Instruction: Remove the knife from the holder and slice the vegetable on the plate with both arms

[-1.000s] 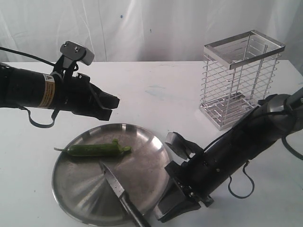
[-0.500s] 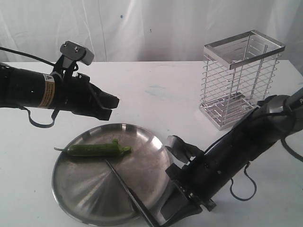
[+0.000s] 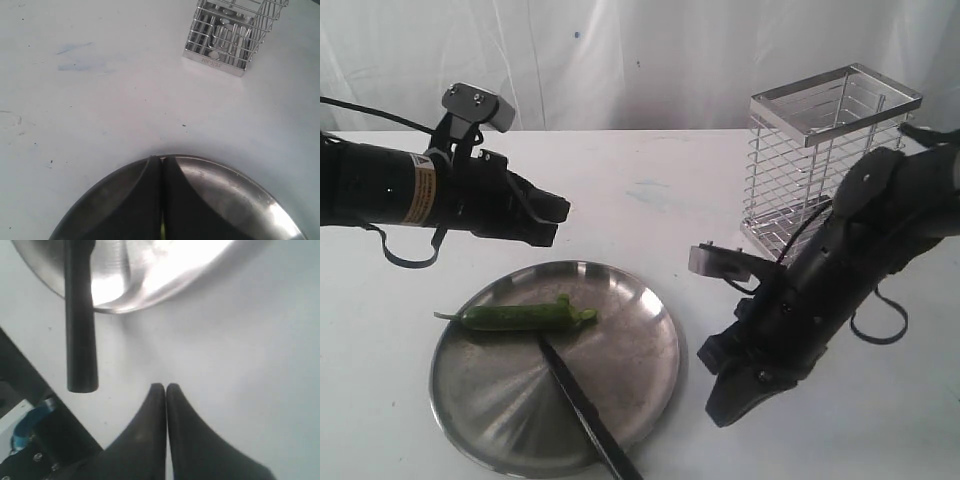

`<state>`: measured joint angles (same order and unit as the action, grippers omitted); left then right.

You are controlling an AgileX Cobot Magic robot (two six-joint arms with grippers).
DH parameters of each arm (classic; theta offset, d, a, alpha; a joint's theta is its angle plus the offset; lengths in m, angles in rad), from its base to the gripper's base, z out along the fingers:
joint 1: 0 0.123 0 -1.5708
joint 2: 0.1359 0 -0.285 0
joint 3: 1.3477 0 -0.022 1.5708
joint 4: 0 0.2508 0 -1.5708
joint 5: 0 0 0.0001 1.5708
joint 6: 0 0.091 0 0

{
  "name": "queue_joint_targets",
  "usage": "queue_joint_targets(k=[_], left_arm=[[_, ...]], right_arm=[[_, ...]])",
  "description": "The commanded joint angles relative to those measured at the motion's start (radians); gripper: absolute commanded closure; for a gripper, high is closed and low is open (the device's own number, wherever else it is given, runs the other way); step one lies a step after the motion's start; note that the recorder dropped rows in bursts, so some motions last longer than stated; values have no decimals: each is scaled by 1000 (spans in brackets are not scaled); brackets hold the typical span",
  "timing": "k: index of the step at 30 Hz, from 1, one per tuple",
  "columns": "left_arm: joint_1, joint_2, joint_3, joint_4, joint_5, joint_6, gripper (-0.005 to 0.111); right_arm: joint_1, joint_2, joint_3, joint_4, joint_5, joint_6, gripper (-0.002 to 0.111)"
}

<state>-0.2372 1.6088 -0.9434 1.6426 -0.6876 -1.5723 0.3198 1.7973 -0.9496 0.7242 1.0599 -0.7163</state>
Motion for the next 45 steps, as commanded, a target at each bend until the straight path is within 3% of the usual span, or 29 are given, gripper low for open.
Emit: queue_joint_targets(k=[1, 8, 11, 17, 20, 22, 28, 30, 35, 38, 40, 45], left_arm=[[-5, -1, 5, -24, 11, 8, 107], [-5, -1, 5, -36, 41, 25, 107], [-5, -1, 5, -36, 94, 25, 107], [-5, -1, 5, -59, 143, 25, 107], [-5, -1, 5, -101, 143, 25, 107], [-5, -1, 5, -106, 143, 25, 107], [-5, -1, 5, -77, 123, 25, 107], [-5, -1, 5, -73, 120, 25, 107], [-5, -1, 5, -73, 120, 25, 107], [-5, -1, 5, -73, 120, 25, 107], [-5, -1, 5, -73, 125, 25, 107], [-5, -1, 5, -73, 129, 25, 107]], right_arm=[[65, -94, -6, -219, -55, 155, 108], [418, -188, -6, -666, -171, 614, 108], [518, -189, -6, -690, -237, 725, 108], [665, -189, -6, -686, -298, 727, 108], [709, -189, -6, -686, -316, 691, 105], [718, -189, -6, -686, -329, 649, 95], [718, -185, -8, -703, -337, 642, 46], [718, -185, -11, -701, -349, 642, 35], [720, -182, -21, -730, -371, 592, 33], [757, -167, -47, -789, -291, 655, 33], [808, -147, -79, -893, -226, 735, 33], [935, -78, -141, -1264, -130, 1141, 33]])
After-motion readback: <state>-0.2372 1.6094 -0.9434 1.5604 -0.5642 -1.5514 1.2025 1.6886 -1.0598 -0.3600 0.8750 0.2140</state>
